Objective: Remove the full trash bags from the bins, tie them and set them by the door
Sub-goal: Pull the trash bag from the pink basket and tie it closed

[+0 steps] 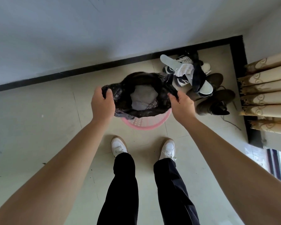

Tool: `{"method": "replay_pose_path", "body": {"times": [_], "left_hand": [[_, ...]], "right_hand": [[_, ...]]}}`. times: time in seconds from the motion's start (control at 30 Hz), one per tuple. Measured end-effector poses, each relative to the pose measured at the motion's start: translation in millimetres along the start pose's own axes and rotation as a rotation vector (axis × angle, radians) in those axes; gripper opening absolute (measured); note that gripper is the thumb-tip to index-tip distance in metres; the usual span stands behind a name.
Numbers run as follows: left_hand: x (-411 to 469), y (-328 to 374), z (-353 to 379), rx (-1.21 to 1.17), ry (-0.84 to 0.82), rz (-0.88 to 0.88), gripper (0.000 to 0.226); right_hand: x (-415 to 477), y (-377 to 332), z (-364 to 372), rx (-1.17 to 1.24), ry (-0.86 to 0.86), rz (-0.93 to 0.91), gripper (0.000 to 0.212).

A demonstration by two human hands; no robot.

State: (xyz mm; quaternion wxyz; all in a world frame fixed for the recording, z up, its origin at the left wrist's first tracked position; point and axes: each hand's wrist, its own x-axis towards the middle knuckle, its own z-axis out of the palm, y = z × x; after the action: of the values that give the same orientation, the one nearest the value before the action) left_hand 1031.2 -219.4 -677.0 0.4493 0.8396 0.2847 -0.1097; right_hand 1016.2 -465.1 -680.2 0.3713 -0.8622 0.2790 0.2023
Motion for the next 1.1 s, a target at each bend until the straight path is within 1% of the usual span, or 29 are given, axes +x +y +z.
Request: {"method": "replay_pose_path", "body": {"times": [0.07, 0.13, 0.2, 0.27, 0.3, 0.33, 0.4, 0.43, 0.57, 0.63, 0.7, 0.77, 0.83, 0.9, 0.97, 1.03, 1.1], "left_hand": [[-3.6, -4.5, -0.3, 0.019, -0.035, -0.030, 0.014], [-8.9, -5.3, -1.6, 0.017, -0.025, 0.001, 0.013], [-15.8, 0.8, -4.8, -0.020, 0.048, 0.091, 0.012], [-22.3, 9.3, -11.4, -0.074, 0.169, 0.169, 0.013], [-26.2, 14.0, -16.1, -0.081, 0.216, 0.178, 0.014], [-30.8, 19.4, -21.4, -0.062, 0.234, 0.158, 0.015], [-41.8, 28.7, -33.3, -0.011, 0.221, 0.062, 0.018], [-47.1, 33.6, -40.2, -0.013, 0.222, 0.026, 0.019], [-72.3, 68.7, -82.7, -0.225, 0.280, 0.023, 0.028], [-90.3, 90.4, -109.9, -0.276, 0.315, 0.031, 0.029], [-110.2, 111.3, -140.2, -0.305, 0.368, 0.053, 0.028], [-128.8, 128.7, -173.4, -0.325, 0.415, 0.074, 0.028], [-141.8, 139.4, -203.6, -0.336, 0.427, 0.095, 0.025], [-151.1, 142.9, -230.7, -0.328, 0.432, 0.114, 0.022], [-157.1, 138.4, -254.2, -0.283, 0.481, 0.121, 0.019], [-158.5, 127.2, -276.0, -0.308, 0.519, 0.119, 0.016], [-156.2, 110.9, -296.6, -0.362, 0.518, 0.106, 0.012]], "right_hand": [[-3.6, 8.3, 4.1, -0.051, -0.009, 0.026, 0.037], [-7.9, 8.5, 3.1, -0.028, 0.036, 0.013, 0.033], [-14.8, 3.1, -3.5, 0.031, 0.149, -0.051, 0.029], [-24.1, -4.4, -13.2, 0.093, 0.265, -0.157, 0.025], [-29.0, -7.8, -18.0, 0.066, 0.264, -0.201, 0.024], [-33.3, -11.2, -21.9, -0.018, 0.212, -0.225, 0.023], [-41.3, -16.3, -29.6, -0.215, 0.074, -0.231, 0.030], [-46.0, -21.9, -36.5, -0.234, 0.079, -0.242, 0.033], [-70.6, -70.4, -73.0, -0.003, 0.325, -0.417, 0.034], [-86.8, -98.2, -88.4, 0.033, 0.364, -0.537, 0.034], [-102.4, -125.1, -101.1, 0.056, 0.364, -0.651, 0.030], [-122.0, -152.9, -112.9, 0.162, 0.268, -0.747, 0.024], [-139.2, -178.4, -121.6, 0.299, 0.059, -0.759, 0.023], [-158.4, -201.4, -125.9, 0.409, -0.157, -0.697, 0.021], [-179.8, -220.2, -123.6, 0.530, -0.301, -0.606, 0.026], [-199.9, -236.1, -113.7, 0.644, -0.403, -0.510, 0.029], [-220.1, -247.7, -96.1, 0.672, -0.446, -0.459, 0.028]]}}
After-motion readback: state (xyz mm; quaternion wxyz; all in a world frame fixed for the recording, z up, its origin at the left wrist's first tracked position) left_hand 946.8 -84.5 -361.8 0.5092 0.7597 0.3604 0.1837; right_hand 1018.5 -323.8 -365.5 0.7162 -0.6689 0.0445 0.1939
